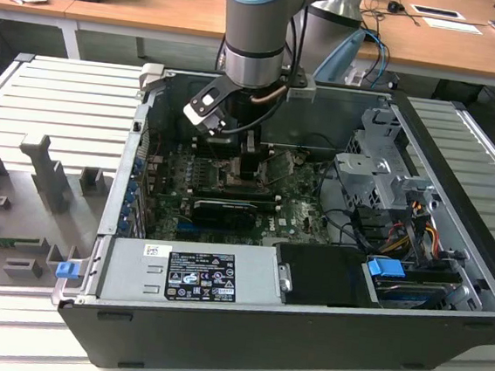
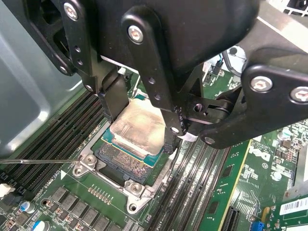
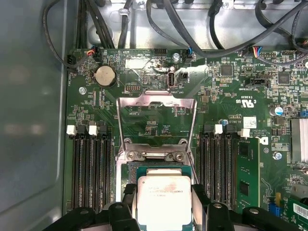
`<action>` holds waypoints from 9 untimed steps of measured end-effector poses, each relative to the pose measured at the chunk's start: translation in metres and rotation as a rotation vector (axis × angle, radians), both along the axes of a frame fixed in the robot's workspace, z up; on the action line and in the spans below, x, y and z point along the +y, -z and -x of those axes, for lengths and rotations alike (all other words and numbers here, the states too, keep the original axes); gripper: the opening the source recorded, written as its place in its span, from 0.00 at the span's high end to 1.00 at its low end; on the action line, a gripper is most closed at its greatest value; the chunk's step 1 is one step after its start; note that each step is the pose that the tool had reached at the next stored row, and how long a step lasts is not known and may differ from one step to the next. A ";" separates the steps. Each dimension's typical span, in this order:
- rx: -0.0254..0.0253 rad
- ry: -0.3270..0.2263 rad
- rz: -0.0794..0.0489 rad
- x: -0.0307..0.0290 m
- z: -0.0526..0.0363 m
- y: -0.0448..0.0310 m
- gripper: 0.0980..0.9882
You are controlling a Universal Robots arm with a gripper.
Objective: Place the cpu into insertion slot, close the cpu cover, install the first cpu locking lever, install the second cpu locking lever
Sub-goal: 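Place the cpu into insertion slot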
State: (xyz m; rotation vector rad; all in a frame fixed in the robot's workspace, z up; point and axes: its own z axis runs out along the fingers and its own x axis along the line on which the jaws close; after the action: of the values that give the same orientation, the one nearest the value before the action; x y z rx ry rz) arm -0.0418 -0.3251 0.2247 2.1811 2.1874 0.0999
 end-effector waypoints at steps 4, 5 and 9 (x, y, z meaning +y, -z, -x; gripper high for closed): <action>0.0001 0.001 0.000 0.0000 0.0000 0.0008 0.51; 0.0001 0.001 0.000 0.0000 0.0000 0.0009 0.51; -0.0001 0.001 0.000 0.0000 0.0000 0.0013 0.51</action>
State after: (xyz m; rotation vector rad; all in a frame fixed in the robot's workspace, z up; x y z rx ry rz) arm -0.0418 -0.3251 0.2235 2.1819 2.1863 0.0998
